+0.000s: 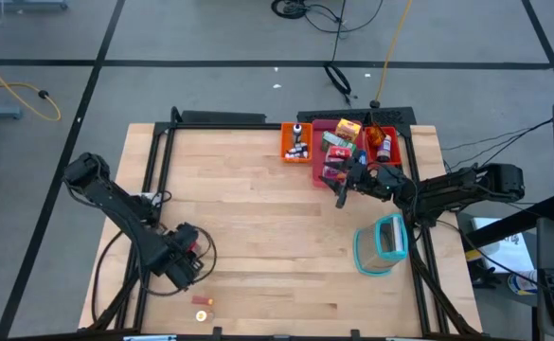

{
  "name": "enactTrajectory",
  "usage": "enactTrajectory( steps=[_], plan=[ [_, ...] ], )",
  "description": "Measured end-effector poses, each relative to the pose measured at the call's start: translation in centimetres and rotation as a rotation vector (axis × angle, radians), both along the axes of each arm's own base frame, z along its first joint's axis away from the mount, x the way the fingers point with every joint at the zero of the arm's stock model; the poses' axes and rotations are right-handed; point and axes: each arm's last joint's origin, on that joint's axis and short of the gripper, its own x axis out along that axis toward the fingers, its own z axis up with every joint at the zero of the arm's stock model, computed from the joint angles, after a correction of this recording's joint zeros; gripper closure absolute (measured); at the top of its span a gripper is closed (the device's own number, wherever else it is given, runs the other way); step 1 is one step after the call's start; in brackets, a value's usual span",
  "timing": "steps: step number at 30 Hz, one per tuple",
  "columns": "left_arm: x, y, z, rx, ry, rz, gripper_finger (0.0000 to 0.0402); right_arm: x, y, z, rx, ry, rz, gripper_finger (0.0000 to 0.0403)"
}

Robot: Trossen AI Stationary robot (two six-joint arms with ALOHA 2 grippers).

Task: Pick & Place Kitchen Items
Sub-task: Put the red seasoning can into the red bin

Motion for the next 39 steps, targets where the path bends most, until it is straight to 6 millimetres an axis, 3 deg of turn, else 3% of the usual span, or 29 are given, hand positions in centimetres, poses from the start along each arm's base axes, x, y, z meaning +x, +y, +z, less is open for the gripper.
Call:
enactTrajectory(
  steps=[9,21,30,39],
  plan=[
    [2.9,3.7,3.5,-0.013,-0.013,-0.127,0.0200,0.1,0.2,0.0,0.003,-0.001,0.074,0.0195],
    [9.4,9.2,9.8,0.223,-0.317,-0.476,0.0200,0.2,0.4,0.3,0.073,-0.037,0.149,0.0195],
    [13.8,13.3,9.5,0.262,-0.356,-0.674,0.0200,2.0,0.3,2.1,0.100,-0.013,0.251,0.0195],
    [18.0,14.2,9.1,0.305,-0.303,-0.852,0.0200,3.3,0.2,3.5,0.126,0.035,0.299,0.0195]
  ],
)
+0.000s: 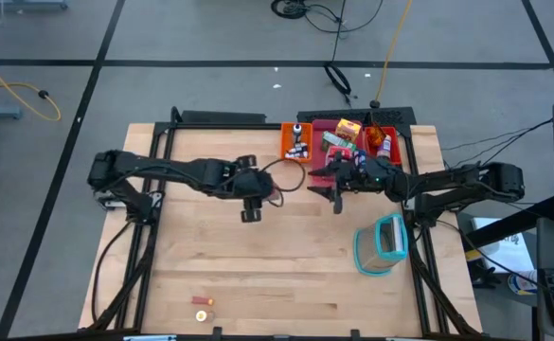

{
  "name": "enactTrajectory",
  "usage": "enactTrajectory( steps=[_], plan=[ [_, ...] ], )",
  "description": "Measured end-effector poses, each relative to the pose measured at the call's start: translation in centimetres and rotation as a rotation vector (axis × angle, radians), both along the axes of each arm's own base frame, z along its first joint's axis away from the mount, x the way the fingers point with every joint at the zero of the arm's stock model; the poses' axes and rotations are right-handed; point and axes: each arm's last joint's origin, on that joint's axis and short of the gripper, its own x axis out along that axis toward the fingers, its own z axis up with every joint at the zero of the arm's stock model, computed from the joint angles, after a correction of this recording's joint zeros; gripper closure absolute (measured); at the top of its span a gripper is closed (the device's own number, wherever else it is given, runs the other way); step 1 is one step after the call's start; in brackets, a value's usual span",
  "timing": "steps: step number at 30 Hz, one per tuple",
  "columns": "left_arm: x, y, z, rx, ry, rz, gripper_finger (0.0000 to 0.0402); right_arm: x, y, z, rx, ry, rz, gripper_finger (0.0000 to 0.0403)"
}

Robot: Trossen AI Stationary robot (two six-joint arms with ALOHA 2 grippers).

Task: Pick & Place Kitchen Items
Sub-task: Put the red seasoning can into the red bin

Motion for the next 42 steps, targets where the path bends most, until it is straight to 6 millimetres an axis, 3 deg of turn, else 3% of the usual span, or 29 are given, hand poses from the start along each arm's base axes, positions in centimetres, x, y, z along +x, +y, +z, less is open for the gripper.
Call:
enactTrajectory(
  steps=[15,32,42],
  plan=[
    [6.5,-0.2,1.4,0.122,-0.025,-0.204,0.0200,0.7,1.2,-0.8,-0.037,0.037,0.067,0.0195],
    [7.0,0.7,1.3,0.109,-0.026,-0.194,0.0200,0.8,2.5,-1.1,-0.056,0.065,0.085,0.0194],
    [7.5,0.8,1.7,0.101,-0.093,-0.182,0.0200,0.9,2.5,-1.1,-0.083,0.067,0.029,0.0169]
  ],
)
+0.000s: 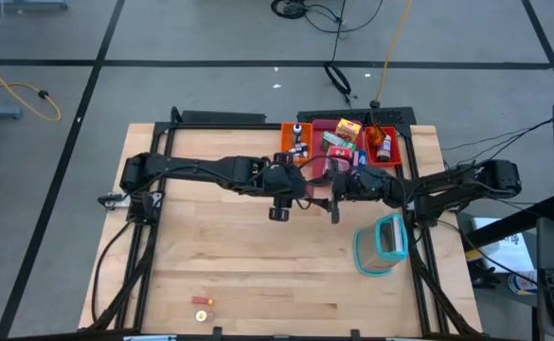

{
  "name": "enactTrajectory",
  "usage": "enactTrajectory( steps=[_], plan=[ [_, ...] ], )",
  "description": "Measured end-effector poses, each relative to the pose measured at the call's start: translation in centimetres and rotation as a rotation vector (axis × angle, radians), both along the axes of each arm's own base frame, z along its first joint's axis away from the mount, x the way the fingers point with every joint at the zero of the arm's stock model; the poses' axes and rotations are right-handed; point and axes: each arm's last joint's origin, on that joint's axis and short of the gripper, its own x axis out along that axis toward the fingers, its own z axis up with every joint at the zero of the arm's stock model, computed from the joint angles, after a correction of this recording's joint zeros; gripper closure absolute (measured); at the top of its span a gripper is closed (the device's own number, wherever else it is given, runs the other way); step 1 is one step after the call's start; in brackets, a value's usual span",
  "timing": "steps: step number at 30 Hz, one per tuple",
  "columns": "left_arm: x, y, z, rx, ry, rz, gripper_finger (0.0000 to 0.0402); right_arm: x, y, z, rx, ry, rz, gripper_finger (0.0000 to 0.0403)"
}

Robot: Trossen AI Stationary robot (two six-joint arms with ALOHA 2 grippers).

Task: Pick & Place Kitchen Items
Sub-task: Put the red seasoning can into the red bin

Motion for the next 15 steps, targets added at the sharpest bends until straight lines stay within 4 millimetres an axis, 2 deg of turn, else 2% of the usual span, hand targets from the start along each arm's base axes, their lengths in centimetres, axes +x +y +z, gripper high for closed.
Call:
enactTrajectory(
  steps=[3,7,11,15],
  plan=[
    [0.08,-0.02,0.06,-0.001,-0.010,0.000,0.0200,0.00,-0.05,-0.01,-0.004,0.001,-0.019,0.0180],
    [0.04,-0.02,0.03,-0.013,-0.007,-0.001,0.0200,0.00,-0.03,-0.02,-0.025,0.002,-0.014,0.0224],
    [0.02,-0.03,0.02,-0.026,-0.010,0.013,0.0199,0.01,0.00,-0.03,-0.038,0.003,-0.010,0.0227],
    [-0.05,0.00,-0.03,-0.041,-0.014,0.055,0.0153,0.01,0.01,-0.06,-0.025,0.005,-0.013,0.0229]
  ],
)
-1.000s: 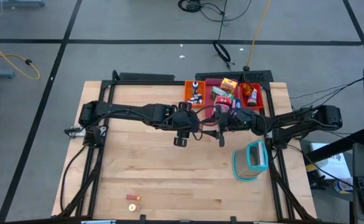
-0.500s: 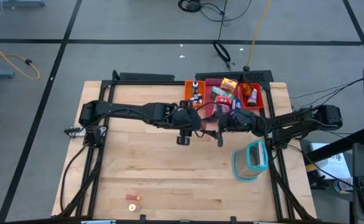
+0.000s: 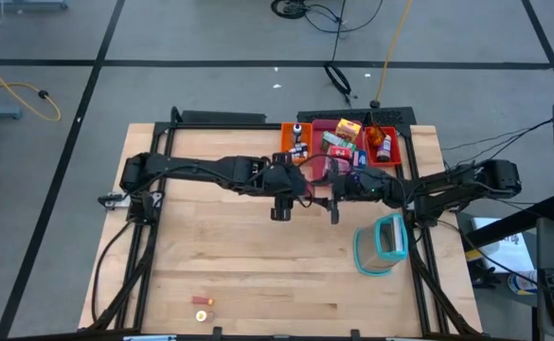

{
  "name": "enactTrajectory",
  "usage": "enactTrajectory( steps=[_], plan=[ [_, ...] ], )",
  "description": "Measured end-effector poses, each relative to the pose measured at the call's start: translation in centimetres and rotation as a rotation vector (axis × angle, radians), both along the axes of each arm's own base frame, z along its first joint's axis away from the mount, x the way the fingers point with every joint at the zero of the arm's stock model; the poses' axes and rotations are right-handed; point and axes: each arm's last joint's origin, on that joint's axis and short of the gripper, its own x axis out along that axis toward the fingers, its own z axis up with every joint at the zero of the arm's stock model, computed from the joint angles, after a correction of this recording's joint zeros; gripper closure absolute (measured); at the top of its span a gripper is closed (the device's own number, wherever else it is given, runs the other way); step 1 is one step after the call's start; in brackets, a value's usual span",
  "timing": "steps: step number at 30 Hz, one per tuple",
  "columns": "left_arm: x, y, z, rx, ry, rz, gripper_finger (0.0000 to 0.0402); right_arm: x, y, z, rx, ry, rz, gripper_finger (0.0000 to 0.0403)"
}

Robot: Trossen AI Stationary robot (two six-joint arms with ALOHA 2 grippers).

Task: Pick & Place Kitchen Items
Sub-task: Put the red seasoning can into the red bin

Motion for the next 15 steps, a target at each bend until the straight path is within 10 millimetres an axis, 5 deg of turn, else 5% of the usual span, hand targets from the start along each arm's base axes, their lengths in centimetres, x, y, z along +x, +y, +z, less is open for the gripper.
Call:
enactTrajectory(
  steps=[6,15],
  plan=[
    [-0.3,0.0,-0.1,0.008,0.029,0.012,0.0111,-0.1,-0.2,0.0,-0.001,0.009,-0.009,0.0230],
    [-2.3,0.3,0.1,-0.010,0.149,0.119,0.0120,-1.4,-1.1,1.2,-0.002,0.009,-0.055,0.0230]
  ],
)
